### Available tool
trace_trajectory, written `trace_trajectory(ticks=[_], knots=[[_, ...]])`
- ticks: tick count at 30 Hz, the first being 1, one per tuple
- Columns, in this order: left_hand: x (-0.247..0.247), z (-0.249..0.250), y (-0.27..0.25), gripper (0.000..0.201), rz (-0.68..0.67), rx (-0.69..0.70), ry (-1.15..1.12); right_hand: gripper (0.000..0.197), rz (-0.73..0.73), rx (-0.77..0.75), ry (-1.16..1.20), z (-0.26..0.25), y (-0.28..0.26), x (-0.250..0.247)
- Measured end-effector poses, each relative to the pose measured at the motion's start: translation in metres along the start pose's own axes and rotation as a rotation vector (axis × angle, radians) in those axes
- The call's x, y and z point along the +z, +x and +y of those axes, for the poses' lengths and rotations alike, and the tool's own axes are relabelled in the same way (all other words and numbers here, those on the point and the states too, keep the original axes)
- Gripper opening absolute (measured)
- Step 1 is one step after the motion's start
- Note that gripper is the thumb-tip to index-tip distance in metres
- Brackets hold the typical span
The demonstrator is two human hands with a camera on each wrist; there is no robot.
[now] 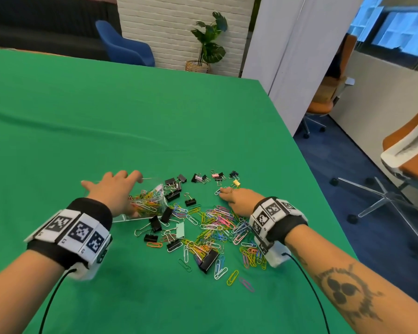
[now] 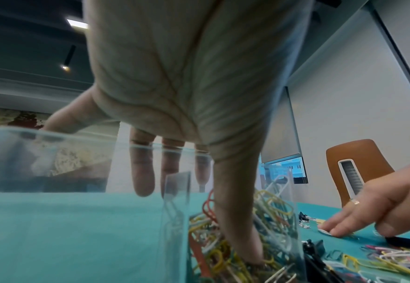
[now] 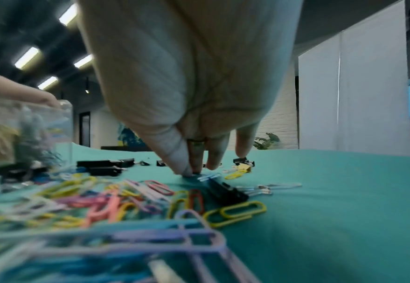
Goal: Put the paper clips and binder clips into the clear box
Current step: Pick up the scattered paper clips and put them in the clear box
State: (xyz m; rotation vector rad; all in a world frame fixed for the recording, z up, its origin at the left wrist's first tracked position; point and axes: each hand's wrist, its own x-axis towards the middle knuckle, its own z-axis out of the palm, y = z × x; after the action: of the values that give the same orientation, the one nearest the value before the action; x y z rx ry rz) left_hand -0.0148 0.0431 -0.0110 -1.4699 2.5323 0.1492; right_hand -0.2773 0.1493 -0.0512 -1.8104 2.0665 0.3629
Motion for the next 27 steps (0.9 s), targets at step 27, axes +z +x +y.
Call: trace_trajectory(ticks=[27], knots=[[0.001, 0.008, -0.004, 0.081, 0.072, 0.082, 0.011, 0.049, 0.004, 0.245, 0.221, -0.001, -0.011, -0.005]])
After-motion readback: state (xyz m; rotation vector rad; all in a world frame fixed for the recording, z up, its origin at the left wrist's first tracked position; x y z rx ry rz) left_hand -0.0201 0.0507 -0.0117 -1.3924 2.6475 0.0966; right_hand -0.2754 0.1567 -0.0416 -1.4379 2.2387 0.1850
